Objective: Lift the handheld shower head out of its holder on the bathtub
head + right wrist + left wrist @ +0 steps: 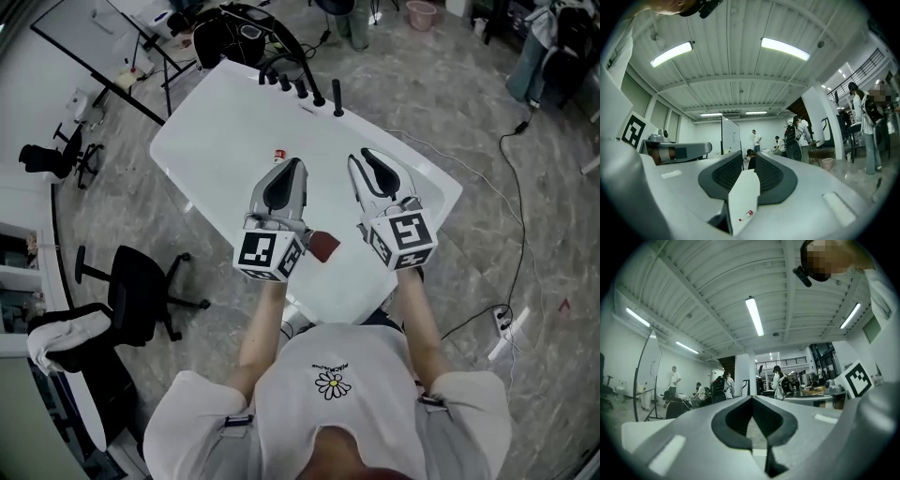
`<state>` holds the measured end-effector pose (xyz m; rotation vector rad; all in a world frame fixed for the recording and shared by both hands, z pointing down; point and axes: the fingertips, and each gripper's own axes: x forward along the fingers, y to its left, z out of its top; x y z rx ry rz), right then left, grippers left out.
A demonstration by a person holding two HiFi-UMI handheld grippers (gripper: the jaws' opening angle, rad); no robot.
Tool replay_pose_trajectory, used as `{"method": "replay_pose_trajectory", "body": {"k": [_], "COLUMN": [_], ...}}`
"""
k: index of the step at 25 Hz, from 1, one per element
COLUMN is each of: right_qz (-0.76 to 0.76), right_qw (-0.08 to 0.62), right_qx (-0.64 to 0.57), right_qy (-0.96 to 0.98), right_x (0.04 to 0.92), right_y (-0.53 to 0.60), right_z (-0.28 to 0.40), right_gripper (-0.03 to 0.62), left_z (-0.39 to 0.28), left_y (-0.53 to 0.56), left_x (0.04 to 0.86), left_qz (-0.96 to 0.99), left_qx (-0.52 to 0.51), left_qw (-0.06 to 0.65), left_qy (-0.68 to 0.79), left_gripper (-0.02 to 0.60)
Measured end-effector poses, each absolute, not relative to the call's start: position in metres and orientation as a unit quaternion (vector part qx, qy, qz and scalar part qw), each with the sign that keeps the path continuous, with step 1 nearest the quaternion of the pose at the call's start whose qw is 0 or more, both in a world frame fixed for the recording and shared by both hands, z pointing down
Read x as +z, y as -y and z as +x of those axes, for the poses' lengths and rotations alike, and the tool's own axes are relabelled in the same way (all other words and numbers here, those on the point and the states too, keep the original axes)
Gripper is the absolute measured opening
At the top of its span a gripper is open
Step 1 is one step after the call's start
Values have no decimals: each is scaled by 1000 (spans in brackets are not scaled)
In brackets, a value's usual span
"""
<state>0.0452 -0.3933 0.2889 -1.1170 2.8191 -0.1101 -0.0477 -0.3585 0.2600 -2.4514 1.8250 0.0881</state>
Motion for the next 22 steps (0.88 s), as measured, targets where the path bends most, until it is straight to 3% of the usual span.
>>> {"method": "replay_pose_trajectory", "body": {"k": [4, 12, 22], "right_qz": [-349, -347, -381], "right_qw": [48, 40, -4], "right_qx": [-37, -8, -72], "right_qy": [-935, -937, -922], "right_x": [290, 291, 390], "right_y": [429, 477, 586], "right_z": [43, -6, -59], "right_gripper": [104, 117, 158], "left_z": [-41, -78, -149], "left_y": [385, 443, 551], "left_x": [262, 267, 354], "left_qz": [-795, -794, -797], "left_qx": [-3, 44, 48], "left_qw": [58, 41, 20], "left_qy": [-604, -604, -602], "left_gripper": [0, 0, 0]}}
